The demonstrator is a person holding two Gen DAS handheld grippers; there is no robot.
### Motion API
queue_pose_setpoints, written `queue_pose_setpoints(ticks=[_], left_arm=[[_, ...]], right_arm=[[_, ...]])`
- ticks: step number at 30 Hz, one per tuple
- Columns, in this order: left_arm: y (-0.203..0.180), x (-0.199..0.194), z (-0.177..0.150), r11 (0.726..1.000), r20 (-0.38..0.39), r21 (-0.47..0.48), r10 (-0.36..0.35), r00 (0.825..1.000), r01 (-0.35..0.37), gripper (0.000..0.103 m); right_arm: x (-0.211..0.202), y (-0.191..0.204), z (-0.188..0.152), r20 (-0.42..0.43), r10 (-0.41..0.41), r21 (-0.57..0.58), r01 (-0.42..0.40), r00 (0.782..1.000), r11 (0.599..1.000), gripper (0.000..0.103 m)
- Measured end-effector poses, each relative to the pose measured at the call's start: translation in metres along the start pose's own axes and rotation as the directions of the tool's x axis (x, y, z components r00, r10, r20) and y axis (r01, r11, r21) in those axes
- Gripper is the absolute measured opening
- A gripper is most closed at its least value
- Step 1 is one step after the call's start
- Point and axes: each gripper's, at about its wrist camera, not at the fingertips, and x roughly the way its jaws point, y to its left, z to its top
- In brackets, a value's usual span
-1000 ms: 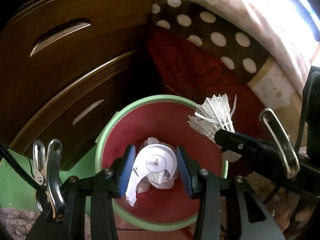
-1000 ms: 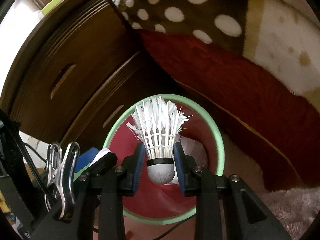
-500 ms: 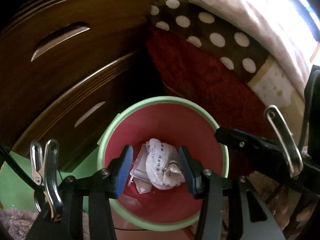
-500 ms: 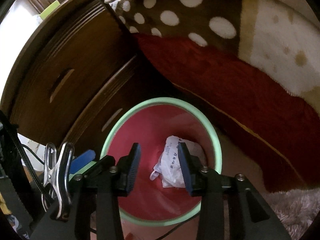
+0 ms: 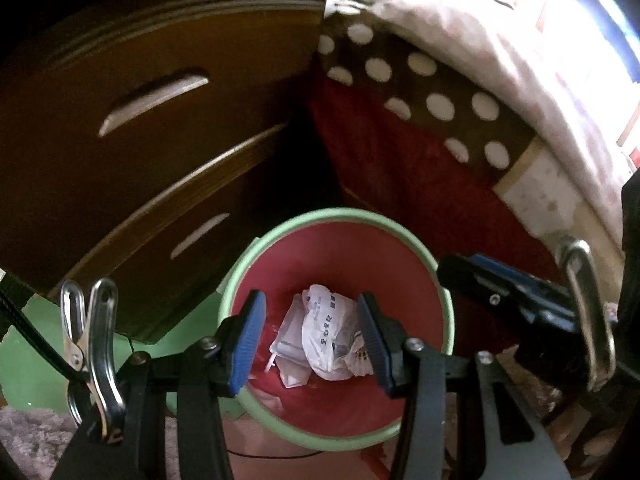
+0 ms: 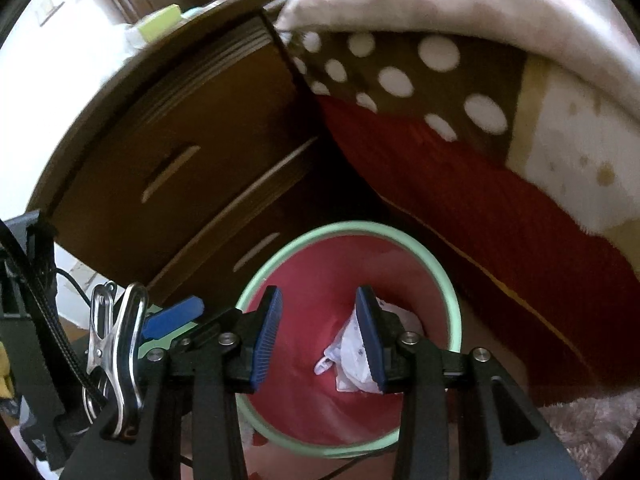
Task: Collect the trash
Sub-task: 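Raise both tools from the bucket back to the nightstand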
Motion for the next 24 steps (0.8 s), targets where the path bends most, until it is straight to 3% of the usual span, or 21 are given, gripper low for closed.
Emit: queue_pose_setpoints(ticks=[15,24], left_arm=[[0.005,-0.056,0.011,0.999,0.079,-0.043,0.017,0.997,-0.014,0.050],[0.010,-0.097,0.021,0.996,0.131,-0.086,0.035,0.991,-0.024,0.050]], right_arm=[[-0.045,0.032,0.002,0.094,0.056,-0.085,-0.048,0.994,0.995,0.039],[-0.092,0.054,0.010,0.203,0.141,-0.159,-0.109,0.969,0.981,0.039]])
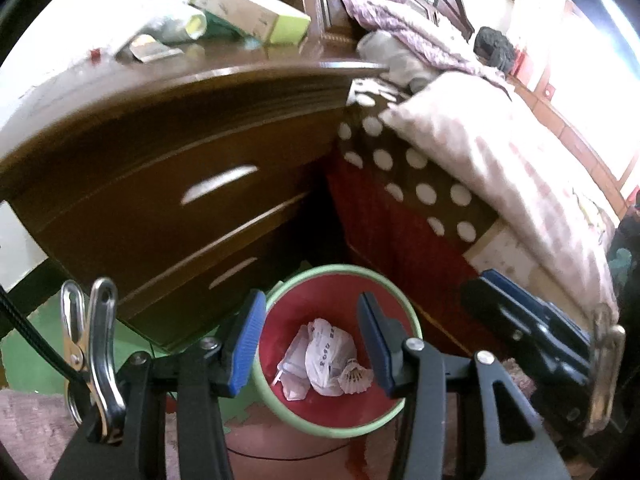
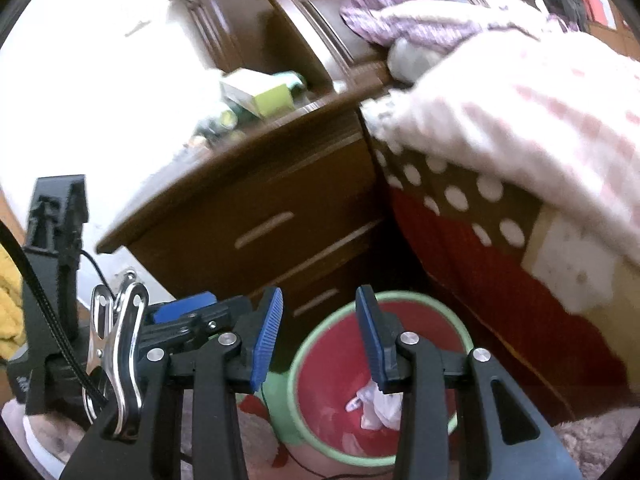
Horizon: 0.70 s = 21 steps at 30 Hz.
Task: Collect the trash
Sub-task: 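Raise both tools from the bucket back to the nightstand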
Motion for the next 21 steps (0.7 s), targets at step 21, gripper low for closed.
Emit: queue_pose_setpoints(ticks=[21], left_arm=[[0.012,-0.098,0.040,0.997,0.144,-0.010,0.071,0.987,-0.070,0.050]], right_arm=[[-0.073,0.070,0.069,0.165,0.130,-0.140,-0.108,0.978,0.984,0.039]])
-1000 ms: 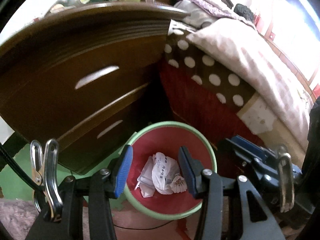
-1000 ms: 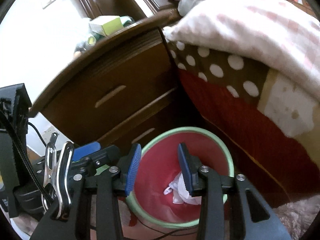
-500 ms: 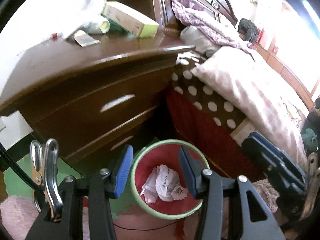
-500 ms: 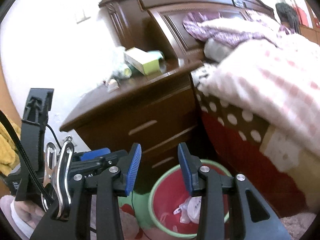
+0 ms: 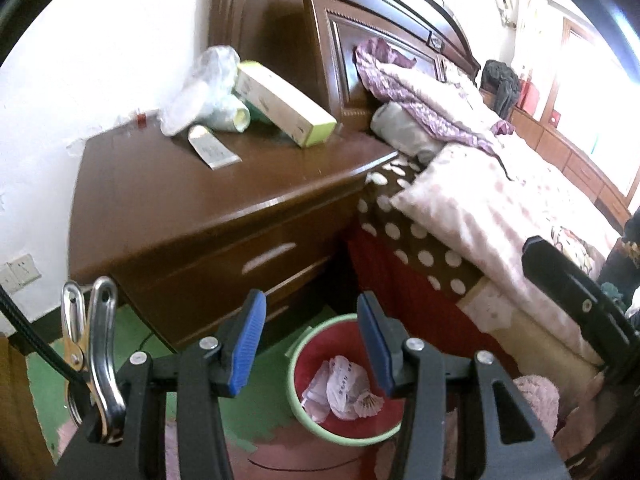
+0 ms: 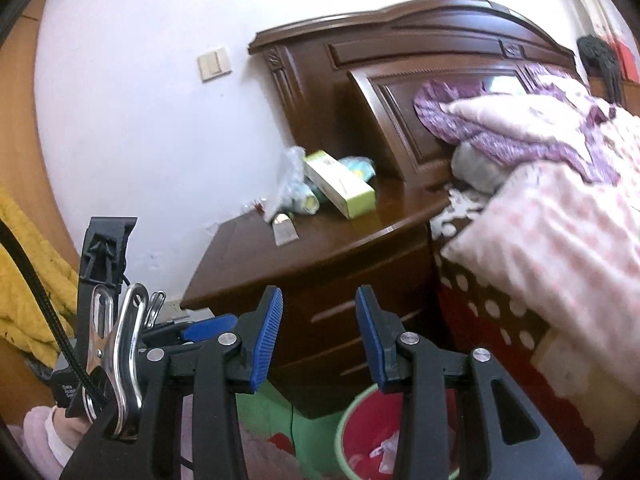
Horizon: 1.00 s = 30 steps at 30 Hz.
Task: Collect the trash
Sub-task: 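Raise both tools from the bucket back to the nightstand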
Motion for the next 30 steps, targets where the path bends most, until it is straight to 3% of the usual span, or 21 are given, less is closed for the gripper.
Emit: queue_pose_setpoints(ticks=[13,30], left_arm=[[0.036,-0.004,0.060,0.998,0.031,-0.037,0.042,0.999,-0.041,0.053],[0.069,0.063,0.128,0.991,0.003,-0.119,0.065,0.998,-0.064,0.058]], right_arm=[[0.028,0.017,0.047,-0.010,0.021,-0.048,-0.021,1.000,0.999,0.039],[0.095,0.009,0.086,-0.050,-0.009,-0.099,0.004,0.999,0.995,0.040]])
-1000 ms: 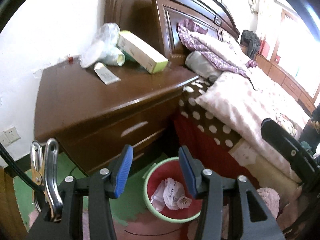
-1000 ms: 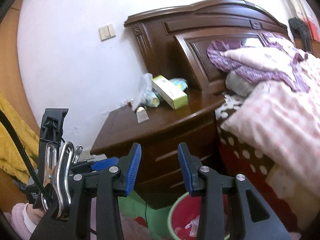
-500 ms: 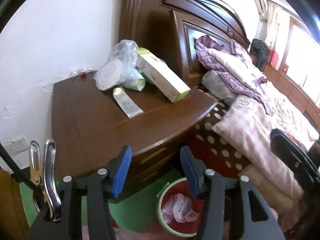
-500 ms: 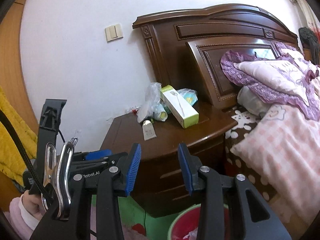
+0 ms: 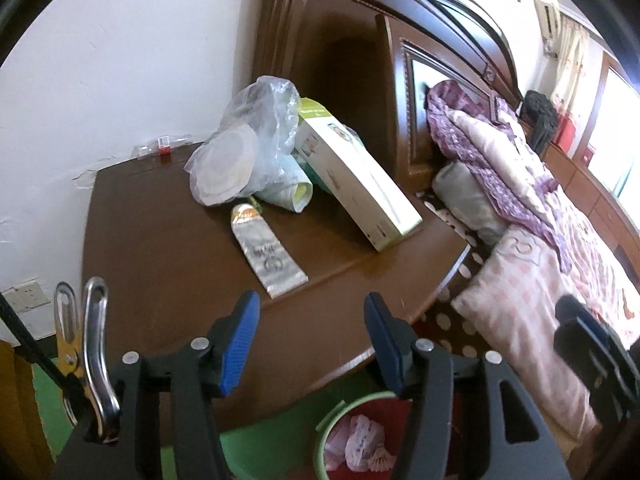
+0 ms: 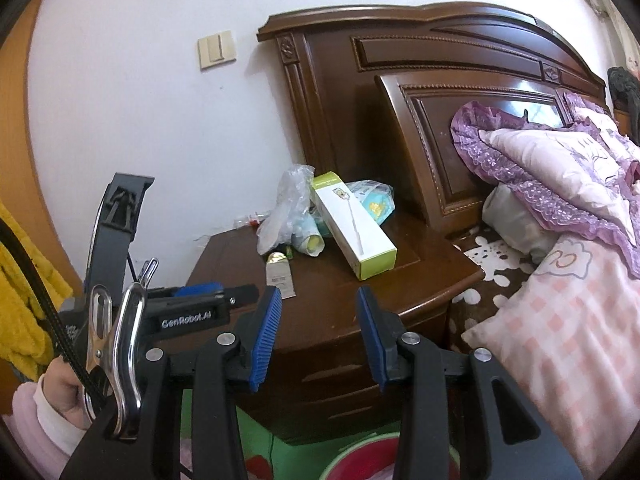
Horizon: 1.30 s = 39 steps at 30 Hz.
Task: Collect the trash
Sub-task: 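Raise both tools from the bucket back to the nightstand, then grasp the silver tube with the left tool while the right tool grasps the white selfie-stick box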
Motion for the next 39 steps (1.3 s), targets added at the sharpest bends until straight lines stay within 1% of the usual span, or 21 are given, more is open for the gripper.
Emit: queue_pose_setpoints(ticks=[6,9,12,16,21,25,26,27,28,31,32,37,39], left_arm=[[0.007,0.044,0.019,0.997,-0.026,-0.064,0.047,0.999,-0.049,0.059],[0.016,0.061,0.026,0.990,-0.034,-0.108,0.084,0.996,-0.087,0.062],[0.023,0.072,0.029,0.984,-0.037,-0.126,0.119,0.992,-0.123,0.063],[0.028,0.088,0.032,0.979,-0.055,-0.139,0.145,0.988,-0.152,0.063],[0.026,0.099,0.042,0.978,-0.063,-0.147,0.139,0.988,-0.146,0.063],[0.026,0.111,0.048,0.976,-0.079,-0.143,0.151,0.985,-0.161,0.063],[0.026,0.113,0.048,0.976,-0.083,-0.141,0.157,0.984,-0.168,0.063],[0.026,0.117,0.048,0.975,-0.092,-0.138,0.160,0.983,-0.172,0.063],[0.026,0.118,0.049,0.976,-0.086,-0.131,0.164,0.983,-0.174,0.063],[0.026,0.121,0.050,0.978,-0.087,-0.114,0.167,0.982,-0.176,0.063],[0.025,0.122,0.050,0.978,-0.088,-0.109,0.170,0.982,-0.179,0.063],[0.020,0.129,0.054,0.980,-0.112,-0.062,0.184,0.977,-0.191,0.070],[0.018,0.130,0.054,0.982,-0.114,-0.043,0.179,0.977,-0.185,0.070]], right_arm=[[0.023,-0.013,0.010,-0.019,-0.011,0.000,0.011,1.000,1.000,0.040],[0.034,-0.019,0.013,-0.029,-0.014,0.002,0.014,0.999,1.000,0.040],[0.046,-0.023,0.015,-0.043,-0.019,-0.003,0.019,0.999,1.000,0.040],[0.060,-0.025,0.017,-0.054,-0.026,-0.012,0.026,0.998,1.000,0.040],[0.084,-0.029,0.023,-0.067,-0.034,-0.024,0.033,0.997,0.999,0.040],[0.106,-0.034,0.032,-0.082,-0.043,-0.035,0.040,0.996,0.999,0.041],[0.113,-0.036,0.035,-0.086,-0.045,-0.040,0.042,0.995,0.998,0.042],[0.120,-0.038,0.038,-0.090,-0.053,-0.045,0.049,0.995,0.998,0.047],[0.125,-0.039,0.041,-0.096,-0.054,-0.049,0.050,0.994,0.998,0.049],[0.142,-0.044,0.050,-0.115,-0.061,-0.057,0.055,0.991,0.997,0.063],[0.148,-0.045,0.054,-0.120,-0.065,-0.062,0.058,0.991,0.996,0.065],[0.175,-0.050,0.064,-0.158,-0.071,-0.096,0.056,0.985,0.994,0.067],[0.184,-0.045,0.067,-0.168,-0.077,-0.140,0.053,0.983,0.989,0.067]])
